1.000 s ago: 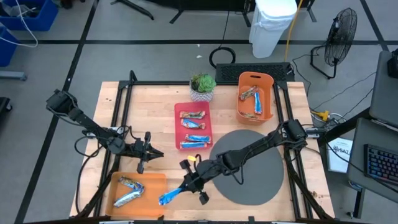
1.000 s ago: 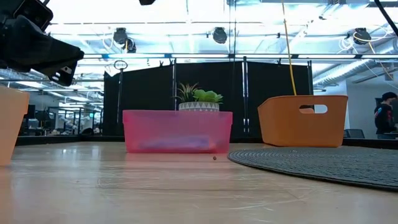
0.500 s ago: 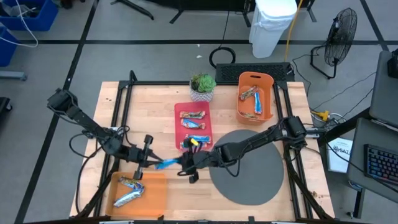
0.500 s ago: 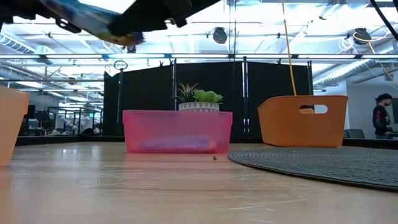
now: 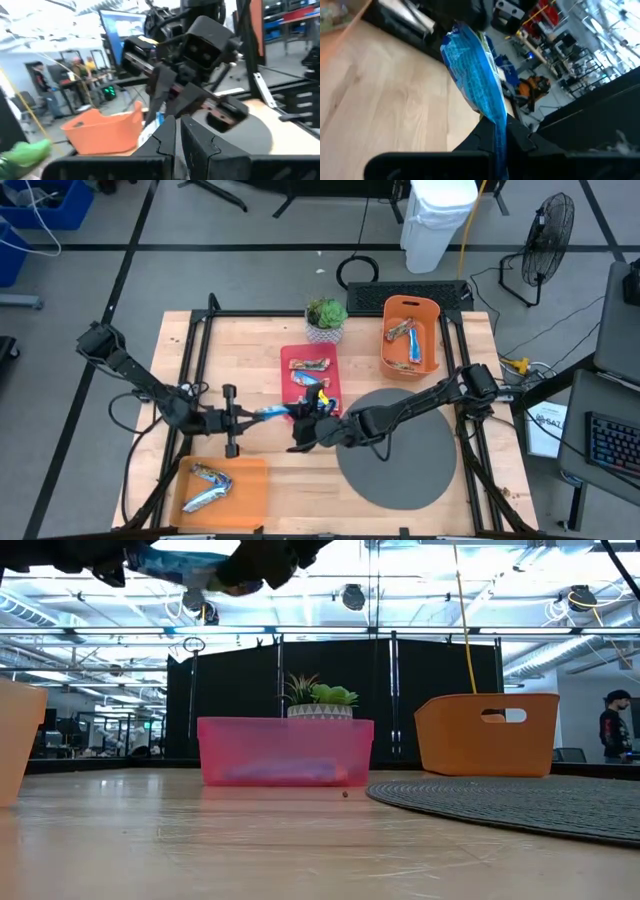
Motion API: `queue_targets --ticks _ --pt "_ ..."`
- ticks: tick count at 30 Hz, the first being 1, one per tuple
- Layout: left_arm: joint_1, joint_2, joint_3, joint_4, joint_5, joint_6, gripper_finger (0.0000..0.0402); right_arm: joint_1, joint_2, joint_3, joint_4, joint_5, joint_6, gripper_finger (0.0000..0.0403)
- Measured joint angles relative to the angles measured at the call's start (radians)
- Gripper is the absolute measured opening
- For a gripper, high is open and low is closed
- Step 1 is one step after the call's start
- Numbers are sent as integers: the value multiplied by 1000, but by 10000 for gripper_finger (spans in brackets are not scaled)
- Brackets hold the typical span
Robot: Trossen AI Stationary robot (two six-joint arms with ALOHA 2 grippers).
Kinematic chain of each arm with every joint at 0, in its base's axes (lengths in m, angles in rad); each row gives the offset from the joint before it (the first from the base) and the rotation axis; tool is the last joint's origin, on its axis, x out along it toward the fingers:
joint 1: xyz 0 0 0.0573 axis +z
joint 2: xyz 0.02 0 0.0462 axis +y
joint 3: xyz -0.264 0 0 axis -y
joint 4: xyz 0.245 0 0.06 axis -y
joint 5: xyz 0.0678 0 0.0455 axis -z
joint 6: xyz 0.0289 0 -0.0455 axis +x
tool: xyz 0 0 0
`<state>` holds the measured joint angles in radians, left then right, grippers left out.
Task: Pick and place Granola Bars by type
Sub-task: Put the blue/green granola bar into the bottom orange bin
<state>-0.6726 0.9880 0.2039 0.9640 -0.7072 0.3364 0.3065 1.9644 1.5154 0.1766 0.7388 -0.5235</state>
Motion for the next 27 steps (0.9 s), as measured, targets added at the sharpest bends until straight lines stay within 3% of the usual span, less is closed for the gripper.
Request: queue_targets --ticks 8,14,19,27 --pt "-3 0 0 120 -27 126 35 -24 0 -15 143 -24 -42 5" --pt "-7 0 0 133 -29 131 34 -115 0 -152 412 -215 8 5" --pt "-27 0 0 185 -29 218 6 -192 -36 -285 575 -349 116 5" --pt "8 1 0 207 -31 185 31 -278 -80 -512 1023 -577 233 5"
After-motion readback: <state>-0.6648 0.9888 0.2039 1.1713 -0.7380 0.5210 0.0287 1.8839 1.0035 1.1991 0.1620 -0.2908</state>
